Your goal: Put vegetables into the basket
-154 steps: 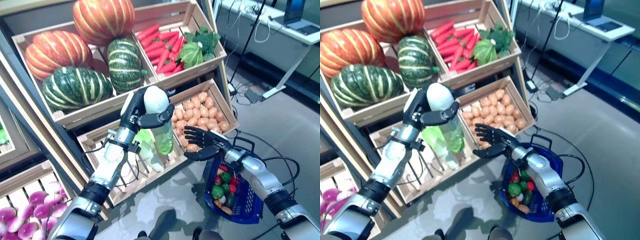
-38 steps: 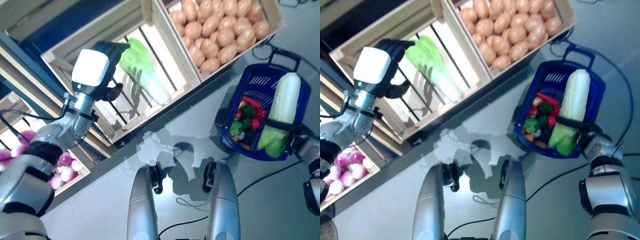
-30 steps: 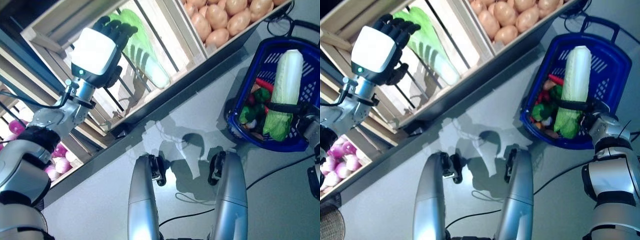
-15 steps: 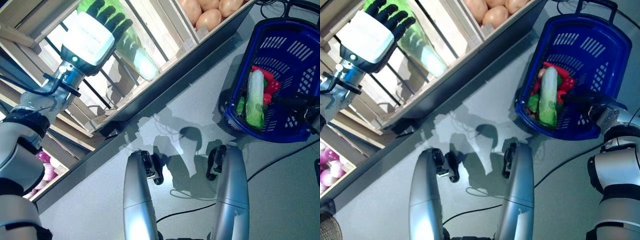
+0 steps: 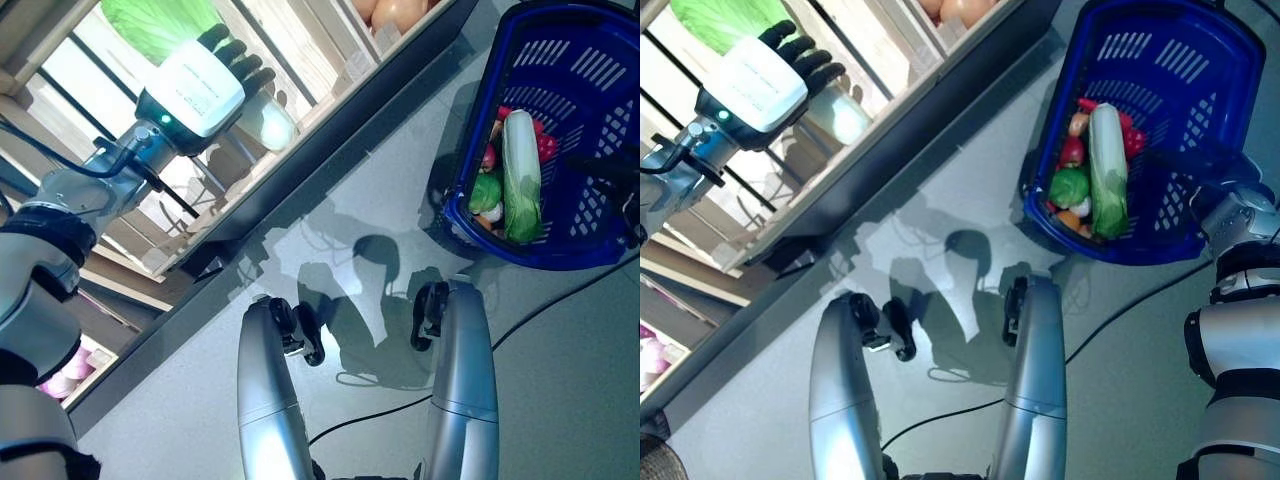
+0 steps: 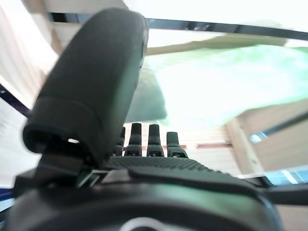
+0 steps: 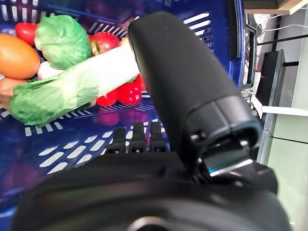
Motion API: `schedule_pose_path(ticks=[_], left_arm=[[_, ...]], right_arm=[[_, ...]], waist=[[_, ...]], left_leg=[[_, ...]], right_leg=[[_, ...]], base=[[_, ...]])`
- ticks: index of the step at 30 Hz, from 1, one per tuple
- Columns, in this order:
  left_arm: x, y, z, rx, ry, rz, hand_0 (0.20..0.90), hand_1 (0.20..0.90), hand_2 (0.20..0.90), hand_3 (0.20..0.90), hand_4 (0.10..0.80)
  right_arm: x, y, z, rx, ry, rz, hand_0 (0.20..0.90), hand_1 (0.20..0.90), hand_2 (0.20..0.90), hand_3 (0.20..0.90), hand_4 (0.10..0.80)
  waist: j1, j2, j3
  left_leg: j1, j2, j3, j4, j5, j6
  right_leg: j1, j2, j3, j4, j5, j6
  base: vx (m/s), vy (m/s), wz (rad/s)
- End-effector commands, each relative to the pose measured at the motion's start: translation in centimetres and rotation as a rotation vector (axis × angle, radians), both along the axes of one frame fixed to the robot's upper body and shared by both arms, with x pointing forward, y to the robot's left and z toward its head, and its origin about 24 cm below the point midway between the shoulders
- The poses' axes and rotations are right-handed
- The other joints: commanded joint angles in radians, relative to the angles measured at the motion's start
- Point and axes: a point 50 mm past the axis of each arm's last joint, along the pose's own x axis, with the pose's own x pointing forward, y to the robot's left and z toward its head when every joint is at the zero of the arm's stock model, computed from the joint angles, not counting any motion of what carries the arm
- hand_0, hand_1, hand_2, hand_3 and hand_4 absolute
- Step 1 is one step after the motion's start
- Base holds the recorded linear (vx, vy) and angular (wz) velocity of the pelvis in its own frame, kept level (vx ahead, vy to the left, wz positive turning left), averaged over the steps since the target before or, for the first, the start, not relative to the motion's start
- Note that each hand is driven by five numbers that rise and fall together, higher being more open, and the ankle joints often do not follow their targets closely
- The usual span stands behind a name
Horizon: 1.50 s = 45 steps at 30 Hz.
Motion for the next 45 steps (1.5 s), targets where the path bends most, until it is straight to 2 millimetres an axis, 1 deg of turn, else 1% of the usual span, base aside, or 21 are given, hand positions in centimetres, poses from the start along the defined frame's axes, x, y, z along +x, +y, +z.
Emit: schedule_pose_path(ticks=[1, 6, 9, 12, 16, 17, 18, 19, 25, 29, 30, 32, 36, 39, 43, 45], left_arm=[[-1.1, 0.8, 4.8, -0.056, -0.135, -0.001, 0.900, 0.900, 0.900, 0.900, 0.800], [-0.4, -0.3, 4.2, -0.067, -0.078, -0.008, 0.900, 0.900, 0.900, 0.900, 0.800], [0.1, -0.6, 3.6, -0.075, -0.036, 0.026, 0.900, 0.900, 0.900, 0.900, 0.800], [0.7, 0.2, 3.4, -0.165, 0.018, 0.134, 0.900, 0.900, 0.900, 0.900, 0.800], [0.9, 1.6, 2.7, -0.198, 0.056, 0.253, 0.900, 0.900, 0.900, 0.900, 0.800], [0.9, 2.0, 2.5, -0.198, 0.056, 0.272, 0.825, 0.825, 0.825, 0.825, 0.750], [0.9, 2.2, 2.4, -0.203, 0.057, 0.285, 0.448, 0.448, 0.448, 0.448, 0.499], [0.9, 2.3, 2.4, -0.209, 0.062, 0.295, 0.300, 0.300, 0.300, 0.300, 0.400], [0.7, 2.7, 2.4, -0.232, 0.061, 0.311, 0.300, 0.300, 0.300, 0.300, 0.400], [0.4, 3.0, 2.9, -0.248, 0.030, 0.308, 0.300, 0.300, 0.300, 0.300, 0.400], [0.3, 3.0, 3.0, -0.249, 0.022, 0.304, 0.300, 0.300, 0.300, 0.300, 0.400], [0.2, 2.9, 3.1, -0.257, -0.008, 0.287, 0.300, 0.300, 0.300, 0.300, 0.400], [-0.2, 3.0, 3.3, -0.294, -0.045, 0.255, 0.300, 0.300, 0.300, 0.300, 0.400], [-0.5, 3.6, 2.8, -0.325, -0.053, 0.235, 0.300, 0.300, 0.300, 0.300, 0.400], [-0.8, 3.9, 2.2, -0.456, -0.069, 0.177, 0.300, 0.300, 0.300, 0.300, 0.400], [-1.1, 4.0, 1.7, -0.602, -0.079, 0.096, 0.300, 0.300, 0.300, 0.300, 0.400]], right_arm=[[-1.3, -1.7, 0.5, -0.028, -0.108, -0.039, 0.900, 0.900, 0.900, 0.900, 0.800], [-0.7, -0.9, 0.6, -0.024, -0.129, 0.000, 0.900, 0.900, 0.900, 0.900, 0.800], [-0.4, -0.5, 1.0, -0.032, -0.144, 0.022, 0.900, 0.900, 0.900, 0.900, 0.800], [-0.1, -0.1, 1.7, -0.047, -0.174, 0.041, 0.900, 0.900, 0.900, 0.900, 0.800], [0.0, 0.3, 2.4, -0.061, -0.216, 0.058, 0.900, 0.900, 0.900, 0.900, 0.800], [0.1, 0.5, 2.6, -0.060, -0.230, 0.065, 0.900, 0.900, 0.900, 0.900, 0.800], [0.1, 0.6, 2.6, -0.064, -0.239, 0.067, 0.900, 0.900, 0.900, 0.900, 0.800], [0.2, 0.8, 2.8, -0.067, -0.250, 0.071, 0.900, 0.900, 0.900, 0.900, 0.800], [0.6, 2.5, 4.2, -0.080, -0.385, 0.120, 0.900, 0.900, 0.900, 0.900, 0.800], [0.9, 4.6, 5.3, -0.113, -0.502, 0.189, 0.900, 0.900, 0.900, 0.900, 0.800], [0.9, 4.9, 5.4, -0.124, -0.513, 0.196, 0.900, 0.900, 0.900, 0.900, 0.800], [1.0, 6.1, 5.8, -0.159, -0.546, 0.218, 0.900, 0.900, 0.900, 0.900, 0.800], [1.0, 8.1, 6.0, -0.192, -0.595, 0.289, 0.900, 0.900, 0.900, 0.900, 0.800], [0.8, 8.9, 5.8, -0.247, -0.604, 0.330, 0.900, 0.900, 0.900, 0.900, 0.800], [0.9, 10.2, 5.3, -0.276, -0.595, 0.381, 0.900, 0.900, 0.900, 0.900, 0.800], [0.9, 10.9, 4.6, -0.288, -0.587, 0.413, 0.900, 0.900, 0.900, 0.900, 0.800]], waist=[[-0.016, -0.023, -0.104], [-0.017, -0.031, -0.102], [-0.019, -0.037, -0.103], [-0.020, -0.045, -0.106], [-0.018, -0.053, -0.102], [-0.018, -0.054, -0.103], [-0.018, -0.055, -0.103], [-0.019, -0.055, -0.105], [-0.018, -0.052, -0.113], [-0.024, -0.048, -0.122], [-0.025, -0.048, -0.124], [-0.028, -0.046, -0.129], [-0.033, -0.045, -0.144], [-0.036, -0.047, -0.155], [-0.037, -0.050, -0.166], [-0.037, -0.053, -0.173]], left_leg=[[-0.017, -0.016, 0.016, 0.060, -0.182, 0.048], [-0.051, -0.005, 0.007, 0.080, -0.186, 0.052], [-0.063, 0.001, 0.003, 0.083, -0.183, 0.053], [-0.083, 0.013, -0.004, 0.102, -0.186, 0.054], [-0.104, 0.021, -0.012, 0.117, -0.186, 0.055], [-0.112, 0.021, -0.015, 0.121, -0.185, 0.055], [-0.112, 0.021, -0.015, 0.120, -0.185, 0.055], [-0.116, 0.022, -0.016, 0.121, -0.185, 0.055], [-0.111, 0.024, -0.014, 0.113, -0.182, 0.058], [-0.096, 0.019, -0.006, 0.086, -0.173, 0.056], [-0.093, 0.019, -0.005, 0.081, -0.171, 0.056], [-0.079, 0.020, 0.001, 0.062, -0.165, 0.055], [-0.009, 0.024, 0.024, 0.000, -0.147, 0.053], [0.054, 0.025, 0.039, -0.046, -0.132, 0.049], [0.151, 0.023, 0.065, -0.119, -0.110, 0.044], [0.236, 0.011, 0.085, -0.193, -0.085, 0.042]], right_leg=[[0.022, -0.042, -0.020, -0.015, -0.043, -0.061], [-0.012, -0.045, -0.020, -0.001, -0.038, -0.059], [-0.022, -0.045, -0.021, -0.001, -0.033, -0.058], [-0.042, -0.044, -0.018, 0.014, -0.035, -0.059], [-0.060, -0.040, -0.016, 0.027, -0.034, -0.061], [-0.067, -0.039, -0.016, 0.031, -0.036, -0.061], [-0.067, -0.040, -0.018, 0.030, -0.036, -0.061], [-0.070, -0.040, -0.019, 0.031, -0.036, -0.061], [-0.064, -0.046, -0.025, 0.025, -0.038, -0.063], [-0.047, -0.051, -0.030, 0.001, -0.033, -0.058], [-0.044, -0.051, -0.031, -0.003, -0.031, -0.057], [-0.029, -0.052, -0.036, -0.022, -0.025, -0.056], [0.046, -0.053, -0.052, -0.085, -0.012, -0.054], [0.113, -0.054, -0.064, -0.133, -0.002, -0.053], [0.211, -0.054, -0.081, -0.193, 0.007, -0.053], [0.293, -0.054, -0.094, -0.252, 0.020, -0.052]], base=[[-0.017, 0.035, -0.03], [-0.029, 0.024, -0.09], [-0.028, 0.014, -0.04], [-0.008, 0.001, -0.02], [-0.025, -0.009, -0.05], [-0.035, -0.020, -0.04], [-0.033, -0.015, -0.04], [-0.030, -0.012, -0.03], [-0.015, -0.012, -0.06], [-0.004, -0.004, -0.01], [0.000, 0.000, 0.00], [0.000, 0.000, 0.00], [0.000, 0.000, 0.00], [0.010, 0.007, 0.00], [0.029, 0.000, -0.04], [0.056, -0.015, 0.00]])
